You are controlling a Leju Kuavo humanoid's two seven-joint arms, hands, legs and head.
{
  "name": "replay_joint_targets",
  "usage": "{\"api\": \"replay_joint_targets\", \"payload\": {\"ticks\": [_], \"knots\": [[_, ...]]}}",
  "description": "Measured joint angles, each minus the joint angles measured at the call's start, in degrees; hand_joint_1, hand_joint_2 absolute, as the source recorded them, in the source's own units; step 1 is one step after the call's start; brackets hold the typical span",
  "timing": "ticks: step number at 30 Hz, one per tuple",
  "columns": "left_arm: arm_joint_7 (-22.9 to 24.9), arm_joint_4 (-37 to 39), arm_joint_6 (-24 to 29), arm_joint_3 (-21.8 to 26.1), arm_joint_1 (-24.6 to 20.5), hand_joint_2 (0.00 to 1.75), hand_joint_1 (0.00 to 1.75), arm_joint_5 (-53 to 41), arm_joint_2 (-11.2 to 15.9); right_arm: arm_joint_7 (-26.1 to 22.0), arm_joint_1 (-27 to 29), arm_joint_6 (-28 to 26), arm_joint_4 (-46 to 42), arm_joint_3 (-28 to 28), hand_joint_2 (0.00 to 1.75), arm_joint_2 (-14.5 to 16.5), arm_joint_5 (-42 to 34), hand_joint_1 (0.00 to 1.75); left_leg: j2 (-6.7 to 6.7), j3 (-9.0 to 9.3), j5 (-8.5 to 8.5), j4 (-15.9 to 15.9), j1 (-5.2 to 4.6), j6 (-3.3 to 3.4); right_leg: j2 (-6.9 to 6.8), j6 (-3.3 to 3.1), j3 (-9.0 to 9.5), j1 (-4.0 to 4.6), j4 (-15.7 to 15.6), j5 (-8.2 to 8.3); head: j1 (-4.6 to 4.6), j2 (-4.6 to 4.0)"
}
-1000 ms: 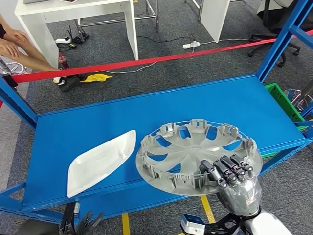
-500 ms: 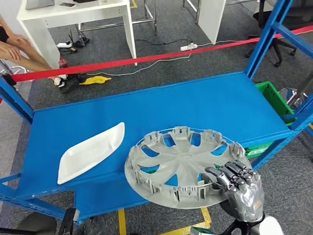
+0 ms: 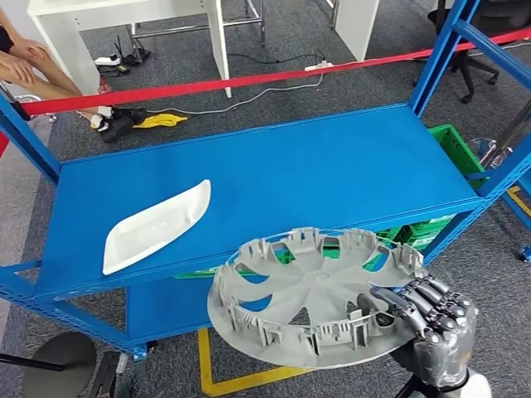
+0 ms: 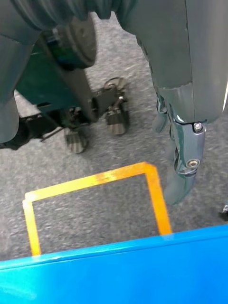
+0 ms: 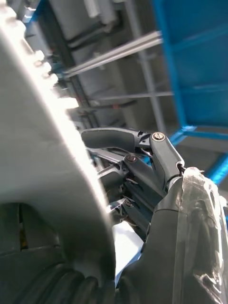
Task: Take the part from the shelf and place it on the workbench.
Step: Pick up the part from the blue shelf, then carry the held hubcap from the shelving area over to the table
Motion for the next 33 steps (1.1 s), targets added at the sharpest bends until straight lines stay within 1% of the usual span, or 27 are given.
{"api": "replay_joint_targets", "payload": {"ticks": [1, 2, 3, 5, 6, 7, 8, 9, 10, 11, 12, 13, 14, 16, 17, 18, 19, 21, 22, 23, 24, 26, 28, 29, 31, 32, 33], "knots": [[0.05, -0.08, 0.03, -0.05, 0.13, 1.75, 0.00, -0.04, 0.11, -0.73, 0.15, 0.00, -0.41, -0.84, 1.75, 0.99, -0.67, 1.75, 0.09, -0.29, 0.51, -0.22, 0.03, 0.20, 0.03, 0.34, -0.12, -0.08, -0.04, 0.01, -0.03, 0.00], [0.11, -0.16, 0.05, -0.08, 0.27, 1.75, 0.00, -0.08, 0.21, -1.02, 0.32, 0.00, -0.74, -1.56, 1.75, 1.79, -1.09, 1.75, 0.21, -0.66, 1.07, -0.44, 0.11, 0.49, 0.05, 0.64, -0.50, -0.09, 0.50, -0.88, 0.04, 0.00], [0.13, -0.23, 0.05, -0.10, 0.36, 1.75, 0.00, -0.10, 0.26, -1.08, 0.44, 0.00, -0.97, -2.14, 1.75, 2.43, -1.29, 1.75, 0.34, -1.14, 1.68, -0.65, 0.24, 0.80, 0.08, 0.87, -1.08, -0.08, 2.02, -2.75, 0.14, 0.00], [0.13, -0.34, 0.07, -0.11, 0.43, 1.75, 0.00, -0.11, 0.36, -1.11, 0.62, 0.00, -1.23, -3.03, 1.75, 3.41, -1.47, 1.75, 0.46, -2.49, 2.92, -0.70, 0.27, 1.25, 0.10, 1.16, -2.79, -0.06, 8.28, -8.32, 0.29, 0.00], [0.13, -0.36, 0.07, -0.12, 0.44, 1.75, 0.00, -0.13, 0.42, -1.12, 0.72, 0.01, -1.31, -3.34, 1.75, 3.80, -1.54, 1.75, 0.47, -3.32, 3.60, -0.68, 0.21, 1.33, 0.10, 1.25, -3.38, -0.05, 11.84, -10.38, 0.30, 0.00], [0.14, -0.37, 0.07, -0.13, 0.45, 1.75, 0.00, -0.17, 0.45, -1.13, 0.86, 0.02, -1.42, -3.66, 1.75, 4.11, -1.65, 1.75, 0.47, -4.20, 4.31, -0.66, 0.14, 1.33, 0.10, 1.28, -3.46, -0.01, 14.40, -11.19, 0.28, 0.00], [0.17, -0.37, 0.07, -0.14, 0.45, 1.75, 0.00, -0.29, 0.49, -1.13, 0.98, 0.02, -1.62, -4.00, 1.75, 4.37, -1.85, 1.75, 0.48, -5.09, 5.01, -0.64, 0.08, 1.28, 0.10, 1.24, -2.76, 0.04, 15.27, -10.69, 0.30, 0.00], [0.21, -0.37, 0.05, -0.16, 0.45, 1.75, 0.00, -0.45, 0.52, -1.13, 1.04, 0.02, -1.95, -4.32, 1.75, 4.58, -2.10, 1.75, 0.49, -5.95, 5.72, -0.63, 0.05, 1.18, 0.10, 1.13, -1.04, 0.09, 14.09, -9.16, 0.30, 0.00], [0.26, -0.37, -0.02, -0.17, 0.43, 1.75, 0.00, -0.67, 0.57, -1.13, 1.03, 0.02, -2.47, -4.61, 1.75, 4.81, -2.39, 1.75, 0.49, -6.76, 6.42, -0.61, 0.03, 1.03, 0.11, 0.97, 1.65, 0.13, 11.10, -7.56, 0.30, 0.00], [0.33, -0.38, -0.15, -0.17, 0.39, 1.75, 0.00, -0.92, 0.65, -1.13, 0.93, 0.02, -3.15, -4.82, 1.75, 5.06, -2.66, 1.75, 0.48, -7.44, 7.11, -0.56, -0.03, 0.81, 0.11, 0.78, 4.96, 0.21, 6.78, -7.07, 0.31, 0.00], [0.40, -0.39, -0.39, -0.18, 0.34, 1.75, 0.00, -1.21, 0.80, -1.13, 0.79, 0.02, -3.97, -4.96, 1.75, 5.38, -2.86, 1.75, 0.48, -7.93, 7.77, -0.49, -0.09, 0.57, 0.14, 0.53, 7.98, 0.29, 2.54, -7.24, 0.23, 0.00], [0.53, -0.40, -0.73, -0.18, 0.30, 1.75, 0.00, -1.54, 1.02, -1.14, 0.65, 0.02, -4.78, -5.14, 1.75, 5.73, -2.98, 1.75, 0.47, -8.16, 8.41, -0.52, -0.15, 0.30, 0.18, 0.24, 9.94, 0.39, -0.71, -7.86, 0.18, 0.00], [0.66, -0.41, -1.15, -0.19, 0.24, 1.75, 0.00, -1.88, 1.28, -1.14, 0.47, 0.02, -5.53, -5.38, 1.75, 6.07, -3.03, 1.75, 0.47, -8.21, 9.04, -0.65, -0.15, 0.00, 0.22, -0.11, 10.81, 0.53, -2.56, -8.52, 0.20, 0.00], [0.81, -0.38, -2.24, -0.27, 0.17, 1.75, 0.00, -2.56, 1.92, -1.14, 0.22, 0.03, -6.69, -5.90, 1.75, 6.71, -3.03, 1.75, 0.46, -8.22, 10.00, -1.09, 0.04, -0.67, 0.14, -1.01, 10.10, 0.64, -2.97, -7.80, 0.30, -0.01], [0.82, -0.34, -2.83, -0.34, 0.16, 1.75, 0.00, -2.93, 2.29, -1.14, 0.12, 0.03, -7.13, -6.11, 1.75, 7.02, -3.00, 1.75, 0.45, -8.45, 9.30, -0.84, 0.15, -1.04, 0.05, -1.50, 9.57, 0.62, -2.95, -7.15, 0.31, -0.02], [0.80, -0.29, -3.38, -0.43, 0.17, 1.75, 0.00, -3.28, 2.69, -1.15, 0.10, 0.04, -7.51, -6.28, 1.75, 7.32, -2.96, 1.75, 0.45, -8.88, 7.28, 0.41, 0.23, -1.41, -0.05, -1.93, 8.85, 0.53, -3.01, -6.36, 0.16, -0.02], [0.78, -0.23, -3.87, -0.50, 0.14, 1.75, 0.00, -3.63, 3.10, -1.15, 0.11, 0.05, -7.81, -6.46, 1.75, 7.57, -2.93, 1.75, 0.45, -9.51, 4.24, 2.80, 0.33, -1.75, -0.12, -2.23, 8.01, 0.43, -3.05, -5.49, 0.03, -0.02], [0.75, -0.12, -4.50, -0.58, -0.01, 1.75, 0.00, -4.08, 3.74, -1.15, 0.18, 0.07, -8.14, -6.81, 1.75, 7.83, -2.88, 1.75, 0.47, -10.87, -1.98, 10.08, 0.47, -2.30, -0.14, -2.43, 6.34, 0.43, -2.97, -3.85, -0.17, -0.02], [0.73, -0.07, -4.69, -0.60, -0.09, 1.75, 0.00, -4.21, 3.98, -1.15, 0.24, 0.07, -8.17, -7.00, 1.75, 7.91, -2.87, 1.75, 0.47, -11.15, -3.21, 13.32, 0.56, -2.49, -0.15, -2.38, 5.45, 0.42, -2.89, -3.04, -0.16, -0.02], [0.69, -0.03, -4.81, -0.63, -0.13, 1.75, 0.00, -4.27, 4.19, -1.15, 0.32, 0.07, -8.17, -7.17, 1.75, 7.95, -2.86, 1.75, 0.47, -10.72, -3.03, 15.11, 0.66, -2.62, -0.18, -2.26, 4.49, 0.40, -2.78, -2.27, -0.16, -0.02], [0.66, 0.00, -4.90, -0.66, -0.13, 1.75, 0.00, -4.33, 4.40, -1.15, 0.43, 0.07, -8.17, -7.32, 1.75, 8.00, -2.86, 1.75, 0.47, -9.31, -1.83, 14.85, 0.78, -2.71, -0.19, -2.07, 3.46, 0.34, -2.65, -1.56, -0.15, -0.02], [0.75, 0.01, -4.89, -0.73, -0.10, 1.75, 0.00, -4.66, 4.73, -1.15, 0.71, 0.07, -8.18, -7.54, 1.75, 8.04, -3.05, 1.75, 0.46, -3.79, 0.44, 8.57, 1.06, -2.90, -0.20, -1.49, 1.77, 0.18, -2.25, -0.47, -0.15, -0.02], [0.98, -0.15, -4.90, -0.72, -0.04, 1.75, 0.00, -5.38, 4.95, -1.15, 1.03, 0.07, -8.20, -7.80, 1.75, 8.03, -3.28, 1.75, 0.30, 1.40, -0.14, 0.82, 0.97, -2.53, -0.20, -0.76, 0.73, 0.12, -1.84, 0.44, -0.10, -0.02], [1.07, -0.23, -5.16, -0.65, 0.01, 1.75, 0.00, -5.91, 5.06, -1.15, 1.27, 0.07, -8.20, -7.96, 1.75, 8.03, -3.29, 1.75, 0.23, 2.49, -0.75, -1.26, 0.80, -2.10, -0.20, -0.43, 0.44, 0.11, -1.84, 0.96, -0.09, -0.02], [1.11, -0.25, -6.22, -0.32, 0.30, 1.75, 0.00, -7.17, 5.33, -1.15, 2.15, 0.07, -8.06, -8.38, 1.75, 8.04, -3.37, 1.75, 0.28, 2.17, -0.38, -2.13, 0.50, -0.83, -0.19, 0.24, 0.15, -0.08, -2.20, 1.92, -0.09, -0.02], [1.11, -0.22, -6.85, -0.06, 0.50, 1.75, 0.00, -7.79, 5.50, -1.14, 2.78, 0.07, -7.89, -8.68, 1.75, 8.04, -3.64, 1.75, 0.38, 1.72, 0.16, -2.22, 0.45, -0.26, -0.17, 0.53, -0.17, -0.19, -2.03, 1.50, -0.10, -0.02], [1.11, -0.21, -7.42, 0.24, 0.75, 1.75, 0.00, -8.37, 5.65, -1.12, 3.47, 0.07, -7.66, -9.01, 1.75, 8.04, -4.06, 1.75, 0.48, 1.18, 0.76, -2.31, 0.48, 0.31, -0.15, 0.78, -0.75, -0.26, -1.10, 0.02, -0.05, -0.02]]}}
